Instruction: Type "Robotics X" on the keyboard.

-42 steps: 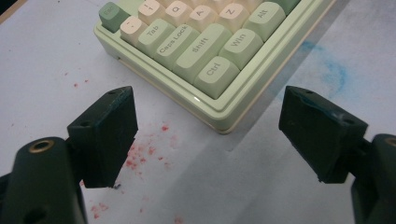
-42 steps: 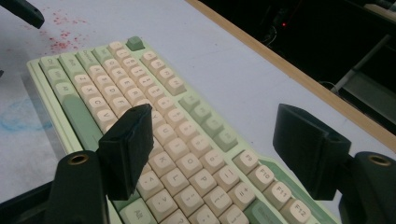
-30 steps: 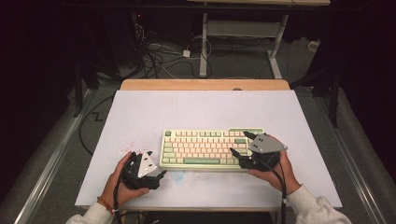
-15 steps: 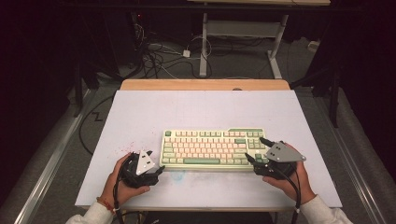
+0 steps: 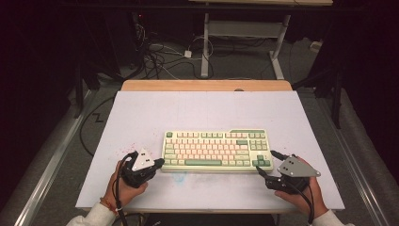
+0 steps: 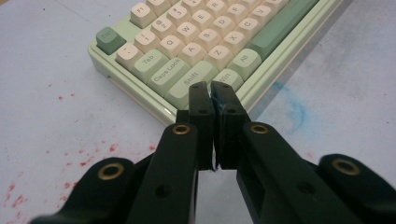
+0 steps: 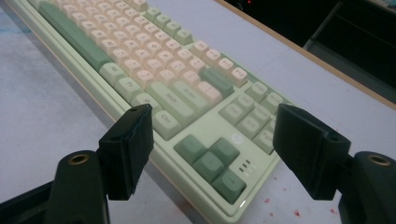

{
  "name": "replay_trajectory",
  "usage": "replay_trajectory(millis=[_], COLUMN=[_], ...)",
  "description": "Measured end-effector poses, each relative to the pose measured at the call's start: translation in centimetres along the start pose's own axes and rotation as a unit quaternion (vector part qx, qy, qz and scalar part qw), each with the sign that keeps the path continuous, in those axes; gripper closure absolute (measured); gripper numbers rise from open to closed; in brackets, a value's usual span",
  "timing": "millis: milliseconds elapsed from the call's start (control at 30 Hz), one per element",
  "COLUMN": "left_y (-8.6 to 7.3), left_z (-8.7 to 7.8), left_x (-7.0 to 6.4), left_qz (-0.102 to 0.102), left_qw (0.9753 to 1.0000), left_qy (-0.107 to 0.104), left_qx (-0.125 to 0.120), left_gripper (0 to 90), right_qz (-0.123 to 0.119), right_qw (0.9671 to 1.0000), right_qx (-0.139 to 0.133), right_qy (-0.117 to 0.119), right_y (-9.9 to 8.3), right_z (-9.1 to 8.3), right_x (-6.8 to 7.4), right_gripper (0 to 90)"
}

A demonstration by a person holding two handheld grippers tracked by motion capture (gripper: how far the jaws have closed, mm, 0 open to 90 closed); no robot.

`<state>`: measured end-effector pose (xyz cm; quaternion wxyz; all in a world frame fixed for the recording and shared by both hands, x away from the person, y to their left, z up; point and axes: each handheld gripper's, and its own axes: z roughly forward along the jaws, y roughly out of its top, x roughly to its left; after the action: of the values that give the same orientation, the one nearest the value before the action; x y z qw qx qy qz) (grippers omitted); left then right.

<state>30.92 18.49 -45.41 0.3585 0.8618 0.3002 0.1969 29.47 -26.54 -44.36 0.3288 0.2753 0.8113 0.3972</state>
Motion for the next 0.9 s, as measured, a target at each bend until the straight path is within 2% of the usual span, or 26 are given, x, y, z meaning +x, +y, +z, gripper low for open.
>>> replay_trajectory(millis=[233, 533, 900], left_y=[1.3, 3.9, 5.9], left_z=[0.8, 2.7, 5.3], left_x=[0.0, -0.7, -1.3], left_qz=[0.002, 0.026, 0.04], left_qw=[1.0, 0.9993, 0.9977], left_qy=[-0.006, -0.024, -0.045], left_qx=[0.005, 0.012, 0.031], left_gripper=[87.2, 87.4, 87.4], right_qz=[0.002, -0.003, -0.009], right_qw=[0.9999, 0.9999, 0.9996], right_qx=[0.01, 0.017, 0.023], right_qy=[-0.002, 0.002, 0.009], right_y=[-0.6, -0.7, -0.7], right_z=[-0.3, 0.2, 0.6], right_x=[0.0, 0.1, 0.4], right_gripper=[29.1, 29.0, 29.1])
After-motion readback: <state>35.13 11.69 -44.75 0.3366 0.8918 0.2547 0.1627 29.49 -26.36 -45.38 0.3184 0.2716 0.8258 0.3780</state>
